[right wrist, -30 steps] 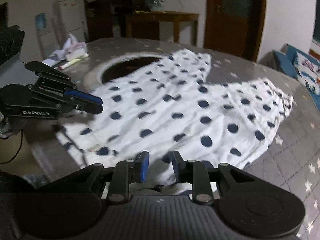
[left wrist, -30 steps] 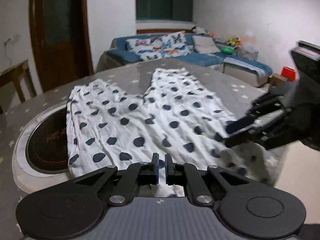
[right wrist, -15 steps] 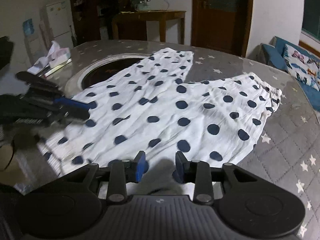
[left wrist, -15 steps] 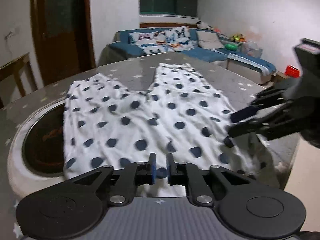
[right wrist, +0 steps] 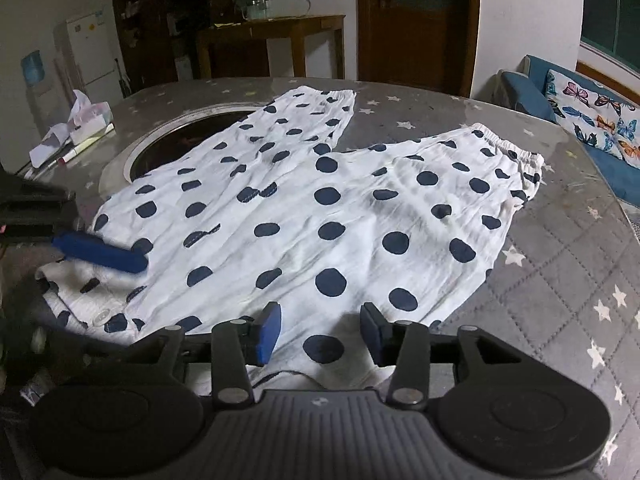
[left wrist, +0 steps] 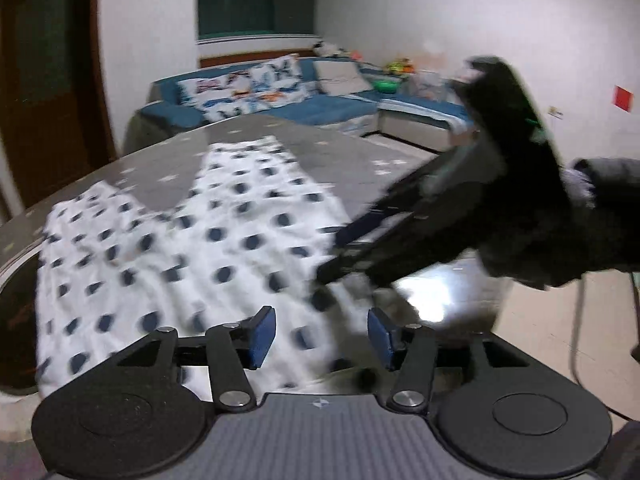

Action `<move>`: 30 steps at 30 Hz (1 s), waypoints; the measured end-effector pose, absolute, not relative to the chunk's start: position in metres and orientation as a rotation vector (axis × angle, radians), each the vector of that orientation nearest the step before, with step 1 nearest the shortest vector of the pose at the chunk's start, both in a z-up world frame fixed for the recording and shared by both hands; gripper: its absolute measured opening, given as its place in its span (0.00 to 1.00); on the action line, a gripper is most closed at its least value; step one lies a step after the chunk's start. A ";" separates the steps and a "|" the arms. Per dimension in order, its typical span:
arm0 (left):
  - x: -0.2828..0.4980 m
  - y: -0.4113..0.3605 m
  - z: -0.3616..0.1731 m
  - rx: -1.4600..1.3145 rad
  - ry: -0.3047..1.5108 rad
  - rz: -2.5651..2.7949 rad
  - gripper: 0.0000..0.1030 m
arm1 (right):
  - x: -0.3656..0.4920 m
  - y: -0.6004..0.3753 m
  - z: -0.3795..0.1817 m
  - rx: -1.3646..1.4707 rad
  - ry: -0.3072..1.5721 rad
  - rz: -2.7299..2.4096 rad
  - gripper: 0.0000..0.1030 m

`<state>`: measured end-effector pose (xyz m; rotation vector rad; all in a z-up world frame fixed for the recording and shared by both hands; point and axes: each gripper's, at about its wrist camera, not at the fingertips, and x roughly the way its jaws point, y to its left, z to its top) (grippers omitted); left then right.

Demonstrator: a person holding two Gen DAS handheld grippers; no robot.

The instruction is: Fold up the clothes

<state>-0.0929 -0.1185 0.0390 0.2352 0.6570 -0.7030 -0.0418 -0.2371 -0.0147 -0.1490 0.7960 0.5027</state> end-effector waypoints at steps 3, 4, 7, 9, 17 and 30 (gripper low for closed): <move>-0.101 -0.135 0.037 0.255 0.661 -0.752 0.54 | -0.039 -0.245 -0.009 -0.134 0.780 0.482 0.44; -0.103 -0.140 0.036 0.262 0.664 -0.764 0.54 | -0.037 -0.249 -0.008 -0.127 0.776 0.468 0.44; -0.106 -0.153 0.030 0.290 0.676 -0.780 0.53 | -0.028 -0.262 -0.006 -0.095 0.777 0.427 0.44; -0.106 -0.161 0.025 0.318 0.682 -0.780 0.53 | -0.019 -0.272 -0.007 -0.064 0.785 0.396 0.44; -0.092 -0.173 0.007 0.364 0.739 -0.774 0.18 | 0.028 -0.306 -0.010 0.003 0.786 0.271 0.44; -0.069 -0.141 0.028 0.142 0.764 -0.806 0.11 | 0.152 -0.343 -0.018 0.123 0.781 0.091 0.42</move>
